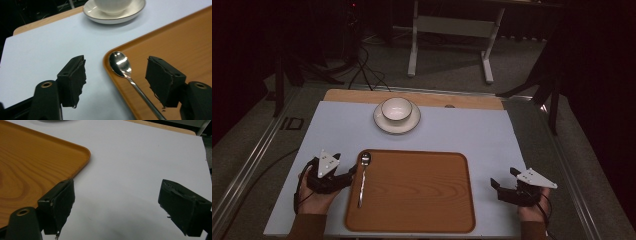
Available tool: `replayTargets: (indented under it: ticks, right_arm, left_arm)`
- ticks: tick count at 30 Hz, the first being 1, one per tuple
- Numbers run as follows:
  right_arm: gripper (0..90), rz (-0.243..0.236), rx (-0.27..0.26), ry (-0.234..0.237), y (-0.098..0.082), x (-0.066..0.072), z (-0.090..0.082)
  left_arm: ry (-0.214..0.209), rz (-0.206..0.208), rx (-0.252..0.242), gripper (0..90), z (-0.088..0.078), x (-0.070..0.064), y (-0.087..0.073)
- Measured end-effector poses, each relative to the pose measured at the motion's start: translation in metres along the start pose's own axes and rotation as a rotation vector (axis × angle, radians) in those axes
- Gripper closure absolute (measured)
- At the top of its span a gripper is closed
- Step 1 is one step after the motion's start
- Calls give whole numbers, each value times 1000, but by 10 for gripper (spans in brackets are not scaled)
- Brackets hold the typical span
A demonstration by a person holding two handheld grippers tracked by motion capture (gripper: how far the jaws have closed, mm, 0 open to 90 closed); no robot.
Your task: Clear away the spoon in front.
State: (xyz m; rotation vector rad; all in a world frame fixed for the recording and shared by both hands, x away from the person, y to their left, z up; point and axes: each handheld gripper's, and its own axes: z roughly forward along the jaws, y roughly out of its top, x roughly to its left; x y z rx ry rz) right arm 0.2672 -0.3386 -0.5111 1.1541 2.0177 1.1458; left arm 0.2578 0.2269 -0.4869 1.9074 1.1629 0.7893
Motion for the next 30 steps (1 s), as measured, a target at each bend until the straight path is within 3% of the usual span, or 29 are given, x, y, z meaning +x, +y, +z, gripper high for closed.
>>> replayTargets:
  ticks: [23, 30]
  right_arm:
    - [136, 4, 0, 0, -1, -3, 1]
    - [136, 4, 18, -3, -3, -6, 6]
  left_arm:
    - [55, -130, 14, 297, 28, 48, -18]
    - [70, -168, 63, 297, 43, 59, -25]
